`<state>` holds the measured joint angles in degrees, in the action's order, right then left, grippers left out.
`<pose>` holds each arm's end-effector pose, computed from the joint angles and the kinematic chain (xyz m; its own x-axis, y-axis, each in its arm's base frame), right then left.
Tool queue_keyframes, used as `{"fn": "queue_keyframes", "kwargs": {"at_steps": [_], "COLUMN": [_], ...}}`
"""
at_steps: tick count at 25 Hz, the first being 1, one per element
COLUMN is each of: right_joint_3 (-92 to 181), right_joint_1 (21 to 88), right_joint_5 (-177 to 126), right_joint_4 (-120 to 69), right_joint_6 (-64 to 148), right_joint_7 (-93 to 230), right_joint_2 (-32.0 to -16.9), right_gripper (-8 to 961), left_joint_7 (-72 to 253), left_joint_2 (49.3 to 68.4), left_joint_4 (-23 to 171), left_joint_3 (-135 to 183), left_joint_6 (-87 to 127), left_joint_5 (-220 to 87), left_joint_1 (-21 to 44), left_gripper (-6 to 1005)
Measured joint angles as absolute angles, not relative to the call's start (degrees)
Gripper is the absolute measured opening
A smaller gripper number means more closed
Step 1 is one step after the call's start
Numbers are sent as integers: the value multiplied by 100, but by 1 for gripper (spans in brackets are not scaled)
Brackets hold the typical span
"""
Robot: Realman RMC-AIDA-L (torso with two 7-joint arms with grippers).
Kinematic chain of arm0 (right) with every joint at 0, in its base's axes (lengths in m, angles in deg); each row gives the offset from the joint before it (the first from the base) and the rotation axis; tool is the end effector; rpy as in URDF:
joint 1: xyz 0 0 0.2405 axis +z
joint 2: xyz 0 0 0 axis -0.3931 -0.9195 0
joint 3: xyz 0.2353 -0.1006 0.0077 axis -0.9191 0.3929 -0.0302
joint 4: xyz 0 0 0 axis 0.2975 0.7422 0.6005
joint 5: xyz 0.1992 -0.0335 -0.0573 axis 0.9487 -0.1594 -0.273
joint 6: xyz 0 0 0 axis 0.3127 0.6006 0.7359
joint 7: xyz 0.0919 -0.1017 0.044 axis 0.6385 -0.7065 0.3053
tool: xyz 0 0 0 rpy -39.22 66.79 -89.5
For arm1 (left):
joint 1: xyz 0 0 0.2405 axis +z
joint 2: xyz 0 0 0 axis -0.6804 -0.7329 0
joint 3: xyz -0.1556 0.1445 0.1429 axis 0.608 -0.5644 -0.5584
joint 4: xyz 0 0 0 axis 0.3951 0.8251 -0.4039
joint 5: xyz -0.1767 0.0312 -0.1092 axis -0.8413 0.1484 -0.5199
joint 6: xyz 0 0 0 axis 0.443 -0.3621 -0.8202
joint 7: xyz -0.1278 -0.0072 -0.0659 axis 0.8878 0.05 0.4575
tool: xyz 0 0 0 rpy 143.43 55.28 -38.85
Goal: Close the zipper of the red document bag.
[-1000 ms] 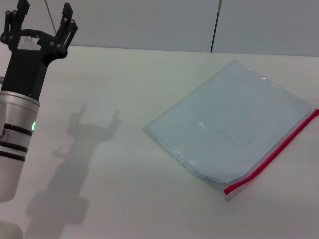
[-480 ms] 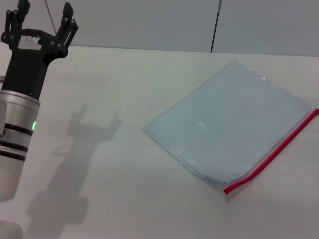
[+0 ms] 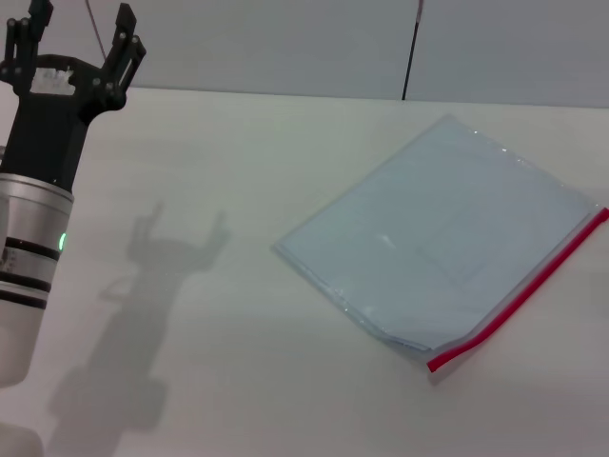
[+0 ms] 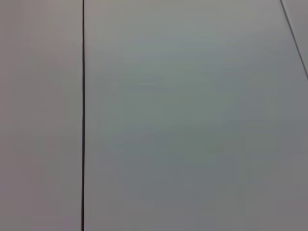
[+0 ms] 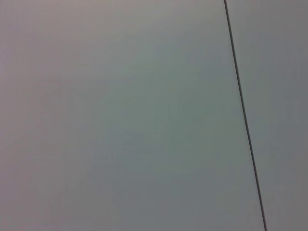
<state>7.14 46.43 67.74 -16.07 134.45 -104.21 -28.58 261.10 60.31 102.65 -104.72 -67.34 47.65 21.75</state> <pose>0.3436 0.3081 0.0478 0.6627 0.2934 -0.6891 -0.7284 0.0384 -0.6841 -0.2506 0.3297 0.0108 0.6311 -0.4303 0.6454 0.6686 -0.1202 -0.7339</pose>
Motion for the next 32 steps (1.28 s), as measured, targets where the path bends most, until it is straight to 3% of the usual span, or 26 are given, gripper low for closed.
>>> {"fn": "queue_keyframes", "kwargs": {"at_steps": [32], "right_joint_3": [714], "right_joint_1": [4626], "right_joint_5": [6774], "right_joint_4": [-1589], "right_joint_6": [13496], "right_joint_7": [-10413], "right_joint_2": [-2863], "right_gripper": [834], "left_joint_7": [26109], "left_joint_2": [6031], "left_joint_4": [10266], "left_joint_3": [-10472], "left_joint_6": [-6801], "left_joint_5": [4766], "left_joint_1": [2187], "left_gripper": [880]}}
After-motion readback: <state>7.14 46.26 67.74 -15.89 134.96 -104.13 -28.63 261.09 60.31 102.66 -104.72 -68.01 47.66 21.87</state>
